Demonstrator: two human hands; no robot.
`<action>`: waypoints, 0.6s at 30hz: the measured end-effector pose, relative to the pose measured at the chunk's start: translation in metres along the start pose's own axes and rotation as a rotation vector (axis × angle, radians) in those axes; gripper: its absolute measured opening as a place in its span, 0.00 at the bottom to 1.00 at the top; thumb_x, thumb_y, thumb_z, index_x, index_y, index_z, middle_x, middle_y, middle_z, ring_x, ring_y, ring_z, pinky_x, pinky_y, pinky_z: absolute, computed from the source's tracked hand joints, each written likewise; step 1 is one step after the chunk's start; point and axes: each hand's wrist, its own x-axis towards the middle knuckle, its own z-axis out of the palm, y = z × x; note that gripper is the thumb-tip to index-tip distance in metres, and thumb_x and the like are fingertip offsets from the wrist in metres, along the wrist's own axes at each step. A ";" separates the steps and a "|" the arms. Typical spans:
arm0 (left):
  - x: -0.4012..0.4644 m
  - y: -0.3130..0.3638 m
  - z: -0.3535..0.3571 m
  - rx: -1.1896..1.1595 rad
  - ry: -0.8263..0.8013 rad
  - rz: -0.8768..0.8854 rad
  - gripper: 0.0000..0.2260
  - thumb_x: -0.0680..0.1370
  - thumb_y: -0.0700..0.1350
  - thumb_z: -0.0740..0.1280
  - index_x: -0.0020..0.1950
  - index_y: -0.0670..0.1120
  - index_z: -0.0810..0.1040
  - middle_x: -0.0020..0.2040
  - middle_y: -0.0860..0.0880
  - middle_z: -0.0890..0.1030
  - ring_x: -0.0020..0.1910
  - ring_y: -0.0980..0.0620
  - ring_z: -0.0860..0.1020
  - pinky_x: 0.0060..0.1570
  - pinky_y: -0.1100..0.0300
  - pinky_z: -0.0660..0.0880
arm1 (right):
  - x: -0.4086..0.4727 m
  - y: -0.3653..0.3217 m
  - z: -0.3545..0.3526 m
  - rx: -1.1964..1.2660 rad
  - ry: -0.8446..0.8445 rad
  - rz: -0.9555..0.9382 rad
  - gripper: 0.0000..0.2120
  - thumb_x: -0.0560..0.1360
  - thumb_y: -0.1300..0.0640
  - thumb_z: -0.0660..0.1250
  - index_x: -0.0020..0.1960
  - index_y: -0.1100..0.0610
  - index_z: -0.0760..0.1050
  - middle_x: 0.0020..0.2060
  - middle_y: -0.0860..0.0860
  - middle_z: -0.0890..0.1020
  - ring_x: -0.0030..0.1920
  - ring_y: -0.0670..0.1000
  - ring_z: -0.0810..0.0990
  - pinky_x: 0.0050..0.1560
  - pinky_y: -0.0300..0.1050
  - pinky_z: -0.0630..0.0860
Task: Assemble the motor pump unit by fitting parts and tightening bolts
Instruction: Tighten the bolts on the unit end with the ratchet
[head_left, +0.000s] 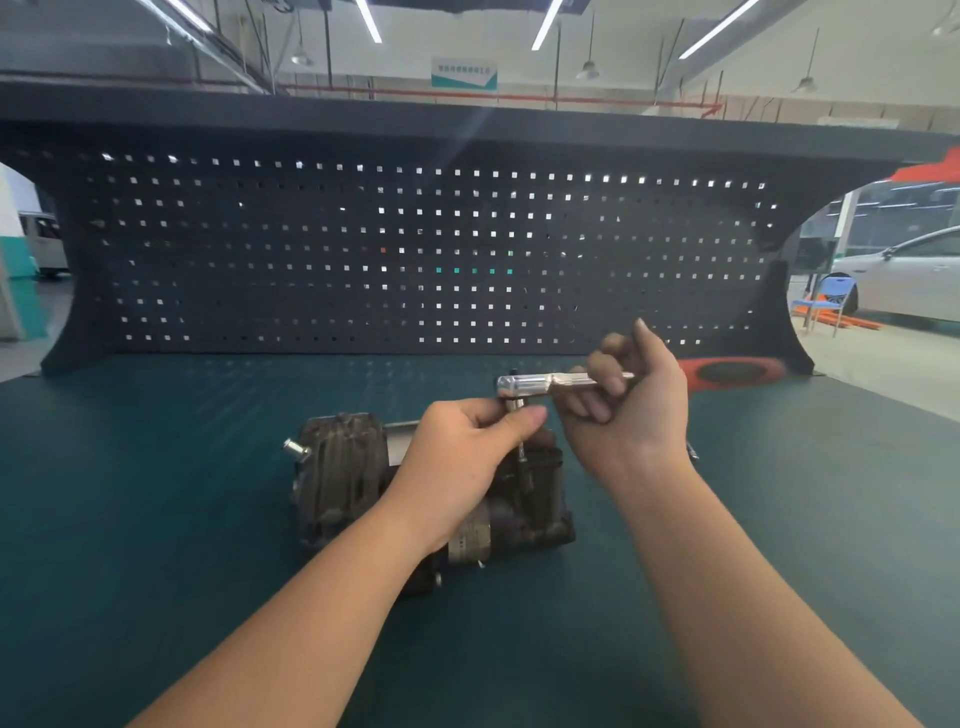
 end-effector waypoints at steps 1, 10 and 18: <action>-0.001 0.001 0.001 0.024 0.004 0.010 0.07 0.77 0.46 0.70 0.43 0.46 0.86 0.42 0.48 0.86 0.46 0.49 0.84 0.40 0.56 0.81 | 0.002 0.000 -0.002 0.049 0.005 0.046 0.20 0.80 0.50 0.58 0.31 0.55 0.70 0.19 0.47 0.61 0.19 0.47 0.55 0.22 0.37 0.56; -0.011 0.009 0.002 0.020 0.012 0.035 0.12 0.78 0.39 0.67 0.36 0.46 0.84 0.32 0.50 0.84 0.32 0.55 0.78 0.36 0.61 0.75 | -0.042 0.031 0.029 -0.593 0.026 -0.755 0.20 0.80 0.48 0.56 0.32 0.55 0.65 0.23 0.46 0.68 0.25 0.42 0.66 0.28 0.31 0.64; -0.007 0.008 0.000 -0.078 -0.032 0.003 0.19 0.72 0.42 0.70 0.20 0.47 0.76 0.21 0.55 0.73 0.22 0.59 0.69 0.25 0.66 0.67 | -0.052 0.043 0.024 -0.730 -0.184 -0.741 0.20 0.74 0.42 0.57 0.33 0.57 0.67 0.25 0.53 0.70 0.26 0.41 0.64 0.29 0.29 0.62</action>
